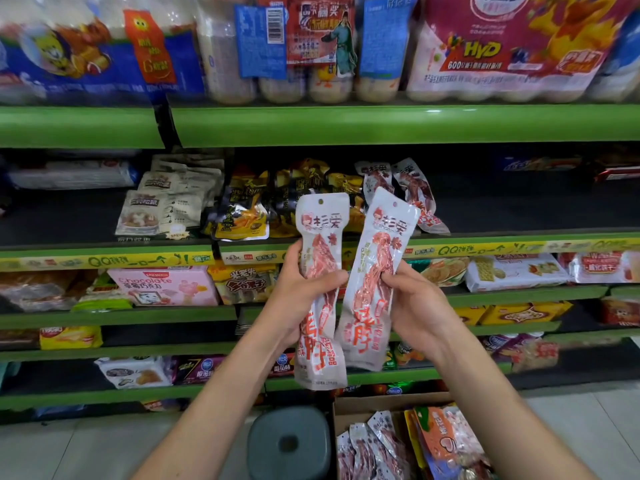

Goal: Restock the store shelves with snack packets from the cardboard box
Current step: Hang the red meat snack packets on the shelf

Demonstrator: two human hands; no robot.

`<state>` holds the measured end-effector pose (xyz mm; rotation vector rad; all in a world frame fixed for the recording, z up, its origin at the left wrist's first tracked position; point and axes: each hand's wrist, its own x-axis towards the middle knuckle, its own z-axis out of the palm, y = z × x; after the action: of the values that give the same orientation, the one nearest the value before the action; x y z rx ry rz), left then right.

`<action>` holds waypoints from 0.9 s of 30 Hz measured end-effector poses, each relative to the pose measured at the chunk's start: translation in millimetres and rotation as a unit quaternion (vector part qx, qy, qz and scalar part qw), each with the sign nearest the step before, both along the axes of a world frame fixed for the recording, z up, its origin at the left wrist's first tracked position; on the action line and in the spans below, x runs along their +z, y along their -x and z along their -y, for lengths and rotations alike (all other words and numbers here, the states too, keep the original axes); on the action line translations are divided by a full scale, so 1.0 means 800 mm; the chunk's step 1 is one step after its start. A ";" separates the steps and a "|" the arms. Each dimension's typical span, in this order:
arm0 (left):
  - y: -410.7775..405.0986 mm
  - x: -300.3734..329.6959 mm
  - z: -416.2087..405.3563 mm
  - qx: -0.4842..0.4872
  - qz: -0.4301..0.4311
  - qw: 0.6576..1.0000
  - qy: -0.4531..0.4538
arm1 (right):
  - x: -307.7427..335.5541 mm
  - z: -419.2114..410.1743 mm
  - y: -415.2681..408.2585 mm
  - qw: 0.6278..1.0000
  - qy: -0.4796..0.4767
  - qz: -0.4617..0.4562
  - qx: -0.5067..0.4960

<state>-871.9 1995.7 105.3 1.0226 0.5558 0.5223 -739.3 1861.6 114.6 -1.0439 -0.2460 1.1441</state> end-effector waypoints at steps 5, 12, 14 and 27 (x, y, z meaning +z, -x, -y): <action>0.002 0.006 -0.005 -0.009 0.005 0.997 0.071 | -0.007 0.002 -0.005 1.000 -0.013 -0.005 -0.003; 0.004 0.006 -0.012 -0.053 0.006 0.995 0.083 | 0.001 -0.008 -0.003 0.997 0.034 0.011 -0.066; 0.003 0.007 -0.015 -0.043 0.004 0.996 0.075 | 0.004 -0.008 -0.005 0.998 0.026 0.030 -0.048; 0.021 0.006 -0.030 -0.082 0.057 0.984 0.145 | 0.012 -0.005 0.011 0.994 -0.036 -0.103 0.001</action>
<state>-889.0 2019.7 110.2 0.7471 0.4263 0.3385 -748.0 1865.8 123.9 -0.8554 -0.1244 1.2253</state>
